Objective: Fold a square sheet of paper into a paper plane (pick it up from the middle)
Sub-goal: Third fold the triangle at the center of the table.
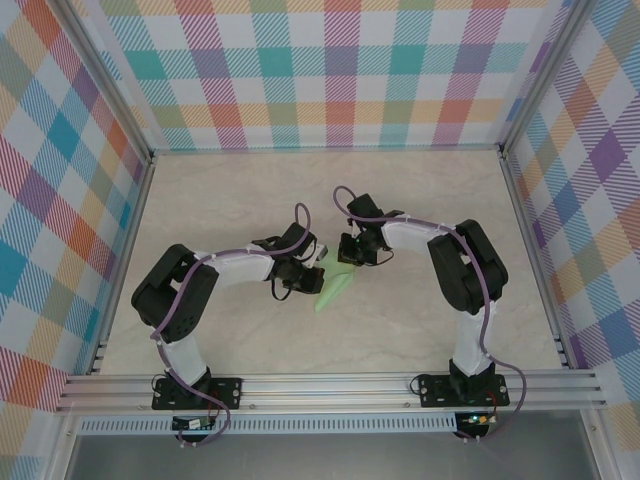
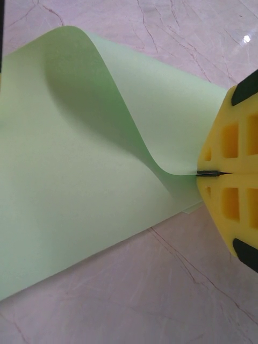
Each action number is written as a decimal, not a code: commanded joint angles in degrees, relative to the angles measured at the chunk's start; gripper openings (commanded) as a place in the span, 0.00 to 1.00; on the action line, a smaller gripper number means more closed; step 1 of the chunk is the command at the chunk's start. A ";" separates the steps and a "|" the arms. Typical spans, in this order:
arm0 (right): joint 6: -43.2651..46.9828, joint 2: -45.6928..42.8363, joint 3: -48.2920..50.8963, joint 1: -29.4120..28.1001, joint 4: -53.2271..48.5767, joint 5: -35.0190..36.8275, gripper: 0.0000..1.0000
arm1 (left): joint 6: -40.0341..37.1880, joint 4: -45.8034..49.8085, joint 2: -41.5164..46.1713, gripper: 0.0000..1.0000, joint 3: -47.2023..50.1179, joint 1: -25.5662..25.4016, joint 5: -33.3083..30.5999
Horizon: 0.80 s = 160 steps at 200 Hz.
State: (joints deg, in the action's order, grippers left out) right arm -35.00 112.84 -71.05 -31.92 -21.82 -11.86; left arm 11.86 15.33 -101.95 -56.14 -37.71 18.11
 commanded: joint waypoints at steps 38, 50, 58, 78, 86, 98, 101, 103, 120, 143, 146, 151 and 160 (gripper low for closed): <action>1.60 2.39 0.31 -0.16 -2.94 1.32 0.10 | -1.58 1.88 0.81 0.00 -0.64 0.15 1.09; 1.61 2.30 0.30 -0.16 -3.03 1.31 0.10 | -1.66 2.13 1.12 0.00 -1.11 0.22 1.14; 1.62 2.30 0.29 -0.16 -2.96 1.31 0.10 | -1.87 2.48 0.94 0.00 -1.50 0.17 0.99; 1.55 2.37 0.21 -0.16 -2.90 1.14 0.10 | -2.10 2.77 0.56 0.00 -2.04 0.19 0.79; 1.52 2.34 0.12 -0.16 -2.89 1.14 0.10 | -2.10 2.77 0.47 0.00 -2.20 0.11 0.88; 1.52 2.46 0.12 -0.18 -2.94 1.15 0.10 | -2.19 2.56 0.51 0.00 -2.23 0.10 1.17; 1.52 2.52 0.12 -0.16 -2.88 1.14 0.10 | -2.21 2.47 0.63 0.00 -2.18 0.15 1.22; 1.52 2.51 0.12 -0.16 -2.85 1.14 0.10 | -2.22 2.39 0.66 0.00 -2.08 0.13 1.23; 1.44 2.56 0.12 -0.16 -2.83 1.13 0.10 | -1.93 3.41 2.03 0.00 -2.33 0.13 0.61; 1.43 2.46 0.21 -0.16 -2.91 1.14 0.10 | -1.77 3.99 4.80 0.00 -2.08 0.17 -0.98; 1.43 2.47 0.21 -0.11 -2.88 1.14 0.10 | -1.88 4.07 4.76 0.00 -2.09 0.17 -0.97; 1.50 2.48 0.21 -0.11 -2.83 1.13 0.10 | -2.12 4.32 4.56 0.00 -2.32 0.18 -1.01; 1.48 2.54 0.12 -0.15 -2.83 1.00 0.10 | -2.32 4.87 3.43 0.00 -3.03 0.18 -0.77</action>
State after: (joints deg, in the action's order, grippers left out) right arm -34.81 112.84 -71.05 -31.92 -21.80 -11.86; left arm 10.81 17.87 -100.14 -57.08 -37.71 17.87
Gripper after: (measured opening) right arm 0.101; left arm 0.037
